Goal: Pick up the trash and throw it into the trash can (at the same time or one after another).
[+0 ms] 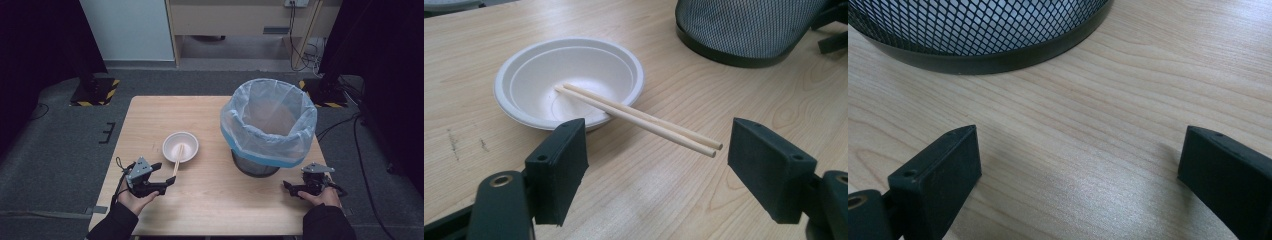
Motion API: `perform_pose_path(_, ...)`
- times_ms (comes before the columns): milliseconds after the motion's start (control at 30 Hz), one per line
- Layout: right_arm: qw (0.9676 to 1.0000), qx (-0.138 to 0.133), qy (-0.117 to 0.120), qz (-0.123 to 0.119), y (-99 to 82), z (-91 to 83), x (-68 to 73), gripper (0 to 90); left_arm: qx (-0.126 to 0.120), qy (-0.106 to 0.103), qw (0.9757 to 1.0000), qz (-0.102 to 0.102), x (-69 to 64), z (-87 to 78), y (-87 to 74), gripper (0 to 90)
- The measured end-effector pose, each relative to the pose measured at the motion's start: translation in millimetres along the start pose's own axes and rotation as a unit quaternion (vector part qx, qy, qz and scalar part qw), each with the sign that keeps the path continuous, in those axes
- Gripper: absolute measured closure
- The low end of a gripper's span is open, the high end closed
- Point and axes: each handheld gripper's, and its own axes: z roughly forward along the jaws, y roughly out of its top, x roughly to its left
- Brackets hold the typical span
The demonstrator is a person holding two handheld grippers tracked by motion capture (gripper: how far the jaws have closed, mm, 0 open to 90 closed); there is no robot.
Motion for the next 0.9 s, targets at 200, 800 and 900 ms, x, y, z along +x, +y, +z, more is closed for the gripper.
perform_pose_path(200, 1.0, 0.0, 0.0, 0.0, 0.0, 0.0, 0.0, 3.8, 0.005, 0.003, 1.0, -0.006, 3.9, -0.7, -1.5, 24.4)
perform_pose_path(800, 1.0, 0.0, 0.0, 0.0, 0.0, 0.0, 0.0, 3.8, 0.006, 0.013, 0.9997, -0.019, 10.0, -5.6, -1.6, 31.4)
perform_pose_path(900, 1.0, 0.0, 0.0, 0.0, 0.0, 0.0, 0.0, 3.8, 0.004, 0.014, 0.9996, -0.024, 10.9, -6.9, -1.4, 33.9)
